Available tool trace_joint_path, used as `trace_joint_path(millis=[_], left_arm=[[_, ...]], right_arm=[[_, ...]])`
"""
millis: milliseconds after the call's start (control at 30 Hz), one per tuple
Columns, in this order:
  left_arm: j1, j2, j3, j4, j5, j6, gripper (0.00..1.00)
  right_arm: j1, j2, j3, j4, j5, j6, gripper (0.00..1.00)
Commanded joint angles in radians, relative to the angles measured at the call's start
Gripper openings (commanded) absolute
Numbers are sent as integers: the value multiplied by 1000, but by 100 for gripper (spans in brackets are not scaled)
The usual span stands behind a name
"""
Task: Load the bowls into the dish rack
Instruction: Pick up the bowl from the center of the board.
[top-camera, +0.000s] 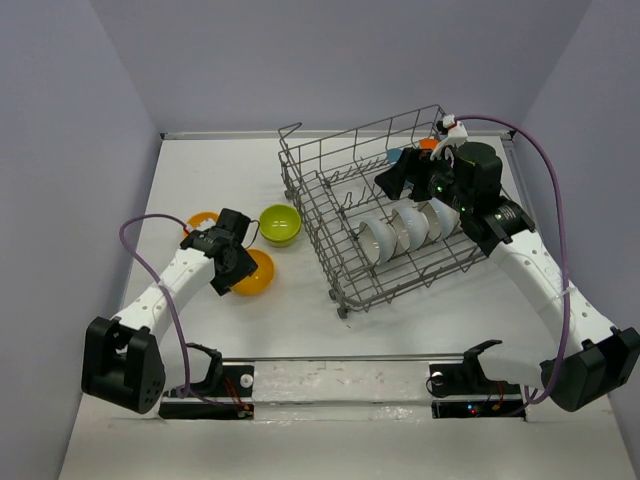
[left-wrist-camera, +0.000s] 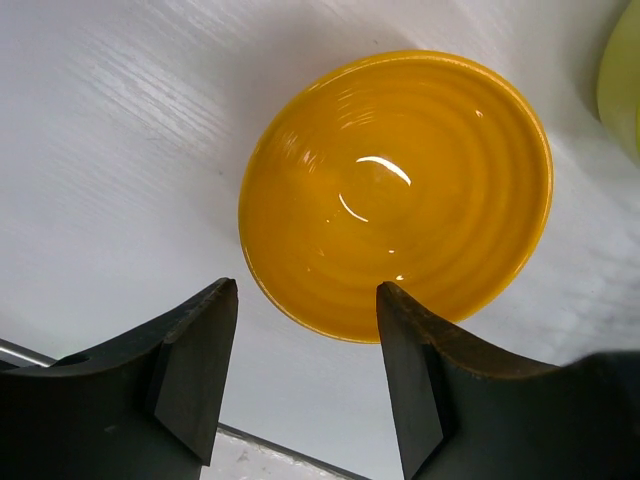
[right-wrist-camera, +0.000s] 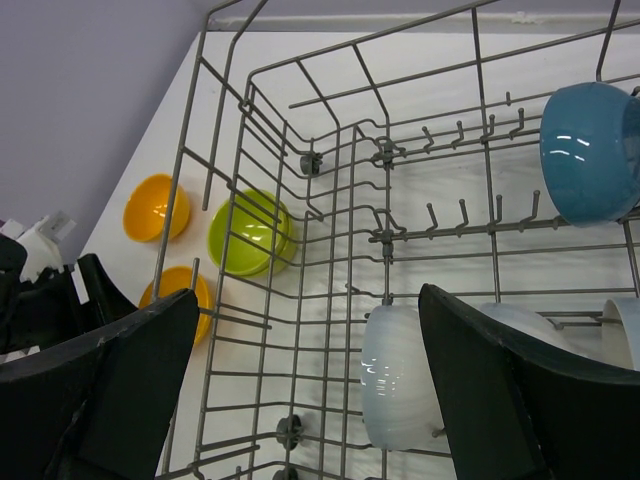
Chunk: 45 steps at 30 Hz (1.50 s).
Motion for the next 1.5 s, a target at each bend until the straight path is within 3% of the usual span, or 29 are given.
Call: trace_joint_path(millis=[0,433,633,733,967,1033,1167,1467], left_arm=[[21,-22,-4,-25,-22,-26,67],[41,23,-77,52,13,-23,67],[46,56,-93,105,28,-21,62],[47,81,-93,122,30,-18,54],[50,90,-74,122,25,-6,20],[53,81,-70,116,19,-3,18],[56,60,-59,96,14,3,0],[56,-39,-28,40,-4,31,0]], right_arm=[[2,-22,-12,42,-16,-12,96],[2,-16,-12,41,-19,-14,96],[2,-13,-9,39,-20,-12,96],[2,-13,-11,39,-17,-14,96],[2,-8,-6,36,-17,-14,96],[2,-4,-4,37,-19,-13,96],[2,1,-3,37,-27,-11,96],[2,8,0,37,-34,-8,95]])
